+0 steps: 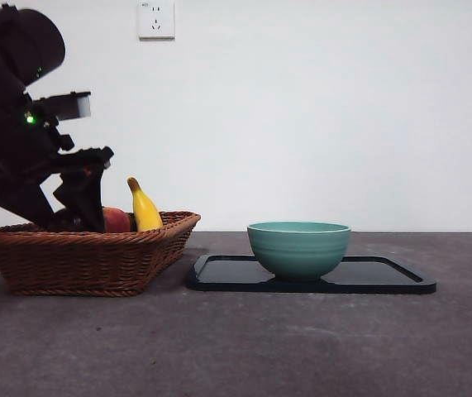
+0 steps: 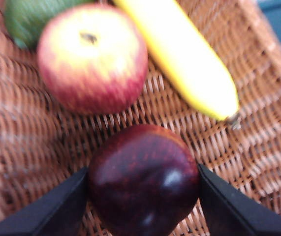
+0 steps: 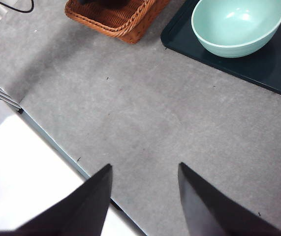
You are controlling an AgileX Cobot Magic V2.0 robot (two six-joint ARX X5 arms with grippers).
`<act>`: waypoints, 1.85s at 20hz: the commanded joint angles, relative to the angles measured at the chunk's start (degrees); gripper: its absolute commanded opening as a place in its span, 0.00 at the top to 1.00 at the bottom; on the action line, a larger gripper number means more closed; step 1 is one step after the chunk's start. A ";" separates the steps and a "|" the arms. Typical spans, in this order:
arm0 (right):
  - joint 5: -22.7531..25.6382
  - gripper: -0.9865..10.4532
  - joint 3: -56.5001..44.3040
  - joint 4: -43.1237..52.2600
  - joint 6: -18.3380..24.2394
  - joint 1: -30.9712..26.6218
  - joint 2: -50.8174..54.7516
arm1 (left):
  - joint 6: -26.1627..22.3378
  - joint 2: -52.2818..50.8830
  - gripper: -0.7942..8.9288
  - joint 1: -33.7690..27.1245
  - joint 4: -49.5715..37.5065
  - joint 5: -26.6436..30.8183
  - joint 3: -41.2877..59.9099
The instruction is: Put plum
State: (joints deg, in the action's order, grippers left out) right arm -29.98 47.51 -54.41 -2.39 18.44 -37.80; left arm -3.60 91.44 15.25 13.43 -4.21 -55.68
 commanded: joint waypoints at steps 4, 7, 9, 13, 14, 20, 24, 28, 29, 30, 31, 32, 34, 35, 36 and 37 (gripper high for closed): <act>-0.02 0.73 0.44 2.19 -1.25 0.28 -0.28 | -0.72 1.51 0.63 0.98 -0.83 0.09 -0.39; -0.02 0.73 0.44 2.16 -1.27 0.28 -0.28 | -1.46 2.47 0.63 2.14 0.00 0.09 -0.39; -0.02 0.73 0.44 2.14 -1.29 0.28 -0.28 | -2.03 3.04 0.63 2.51 0.70 0.09 -0.39; -0.02 0.73 0.44 2.12 -1.44 0.28 -0.28 | -1.79 3.08 0.45 2.51 0.74 0.09 -0.42; -0.02 0.73 0.44 2.12 -1.44 0.28 -0.28 | -1.68 3.06 0.44 2.51 0.74 0.09 -0.42; -0.02 0.73 0.44 2.12 -1.49 0.28 -0.28 | -1.25 -0.39 0.44 2.51 2.19 0.09 -2.27; -0.02 0.73 0.44 2.12 -1.49 0.28 -0.28 | -0.83 -7.56 0.44 2.51 3.93 0.09 -2.36; 0.00 0.73 0.44 2.14 -1.49 0.28 -0.28 | 1.75 -18.08 0.44 2.89 8.76 -10.05 -2.36; 0.00 0.73 0.44 2.14 -1.49 0.28 -0.28 | 2.69 -20.61 0.44 2.89 9.99 -13.70 -2.36; -0.02 0.73 0.44 2.14 -1.49 0.28 -0.28 | 3.04 -22.95 0.44 2.89 11.21 -16.39 -2.36; 0.00 0.73 0.44 2.14 -1.49 0.28 -0.28 | 3.21 -25.31 0.44 2.89 12.90 -18.62 -2.36; -0.02 0.73 0.44 2.14 -1.49 0.28 -0.28 | 3.21 -27.12 0.44 2.89 14.36 -20.48 -2.36; 0.00 0.73 0.44 2.14 -1.49 0.28 -0.28 | 3.19 -30.51 0.44 2.89 18.01 -24.20 -2.36; 0.00 0.73 0.44 2.14 -1.49 0.28 -0.28 | 3.17 -31.93 0.44 2.89 19.91 -25.53 -2.36; 0.00 0.73 0.44 2.14 -1.49 0.28 -0.28 | 3.15 -33.46 0.44 2.89 22.27 -26.99 -2.36; 0.00 0.73 0.44 2.14 -1.49 0.28 -0.28 | 2.95 -34.82 0.44 2.89 24.85 -28.20 -2.36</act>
State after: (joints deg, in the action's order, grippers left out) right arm -29.98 47.51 -52.86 -3.31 18.44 -37.80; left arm -0.56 56.18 17.87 38.39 -32.03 -56.95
